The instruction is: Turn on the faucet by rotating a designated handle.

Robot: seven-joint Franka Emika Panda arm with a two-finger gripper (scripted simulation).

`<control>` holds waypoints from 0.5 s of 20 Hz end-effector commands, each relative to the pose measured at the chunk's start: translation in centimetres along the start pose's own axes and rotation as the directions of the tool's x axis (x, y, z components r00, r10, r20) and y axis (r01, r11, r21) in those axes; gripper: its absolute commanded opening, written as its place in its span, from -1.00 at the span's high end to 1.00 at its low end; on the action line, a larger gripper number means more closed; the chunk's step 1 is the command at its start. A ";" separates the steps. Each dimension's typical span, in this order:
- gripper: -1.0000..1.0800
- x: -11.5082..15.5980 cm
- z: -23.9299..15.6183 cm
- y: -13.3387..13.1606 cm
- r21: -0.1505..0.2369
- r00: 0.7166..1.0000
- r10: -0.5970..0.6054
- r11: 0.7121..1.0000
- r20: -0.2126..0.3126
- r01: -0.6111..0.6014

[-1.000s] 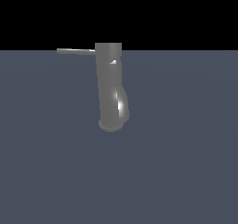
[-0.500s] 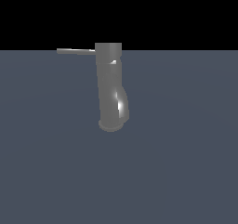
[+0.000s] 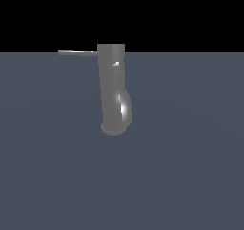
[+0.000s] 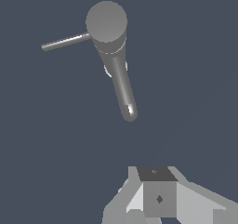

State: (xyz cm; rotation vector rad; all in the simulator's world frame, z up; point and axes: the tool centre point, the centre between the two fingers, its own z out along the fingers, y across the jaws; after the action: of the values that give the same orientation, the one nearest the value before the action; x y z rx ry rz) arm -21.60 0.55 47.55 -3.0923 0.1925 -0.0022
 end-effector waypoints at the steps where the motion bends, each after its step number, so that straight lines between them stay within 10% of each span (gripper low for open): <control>1: 1.00 1.0 0.3 -0.4 0.009 0.999 0.042 0.999 0.003 -0.042; 10: 1.00 5.1 1.9 -2.6 0.035 0.973 0.228 0.973 0.025 -0.229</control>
State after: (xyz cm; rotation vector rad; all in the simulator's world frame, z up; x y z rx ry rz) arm -16.97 2.27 46.07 -3.0241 0.4902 0.0282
